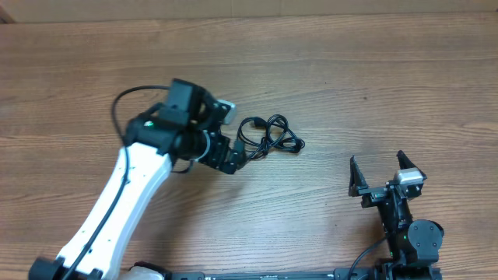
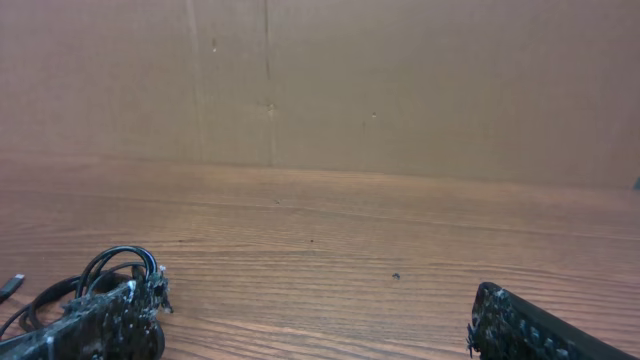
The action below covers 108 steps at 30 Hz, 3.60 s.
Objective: Untangle cables
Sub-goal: 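Reach the left gripper forward over the black cable bundle, then close the left gripper on the cable bundle and lift it up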
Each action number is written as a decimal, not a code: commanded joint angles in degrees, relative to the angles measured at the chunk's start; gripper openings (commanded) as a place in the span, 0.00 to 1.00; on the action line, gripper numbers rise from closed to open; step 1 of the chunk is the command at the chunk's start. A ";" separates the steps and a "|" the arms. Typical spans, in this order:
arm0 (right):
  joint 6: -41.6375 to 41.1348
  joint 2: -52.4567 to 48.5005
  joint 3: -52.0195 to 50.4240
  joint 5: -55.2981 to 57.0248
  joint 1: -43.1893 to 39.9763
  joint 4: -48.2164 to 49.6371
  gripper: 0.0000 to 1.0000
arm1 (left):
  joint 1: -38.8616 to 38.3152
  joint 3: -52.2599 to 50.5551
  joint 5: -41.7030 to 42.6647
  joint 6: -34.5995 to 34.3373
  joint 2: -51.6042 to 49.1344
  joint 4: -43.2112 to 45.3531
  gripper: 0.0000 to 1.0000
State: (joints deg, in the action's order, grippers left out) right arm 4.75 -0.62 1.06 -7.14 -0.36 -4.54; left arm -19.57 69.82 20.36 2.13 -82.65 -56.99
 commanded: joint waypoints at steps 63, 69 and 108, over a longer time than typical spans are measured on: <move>0.24 0.48 -0.61 0.00 -0.13 0.31 1.00 | -16.37 25.57 -27.76 -30.45 -29.11 2.51 1.00; 0.24 0.48 -0.61 -0.02 -0.13 0.31 1.00 | -16.68 27.74 -28.50 -35.69 -33.35 -0.92 1.00; 0.24 0.48 -0.61 0.00 -0.13 0.31 1.00 | -17.70 25.42 -26.32 -40.57 -39.89 -1.22 0.45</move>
State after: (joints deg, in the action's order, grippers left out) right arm 4.73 -0.62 1.06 -7.14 -0.36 -4.51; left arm -36.77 95.94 -6.00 -37.39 -121.99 -58.65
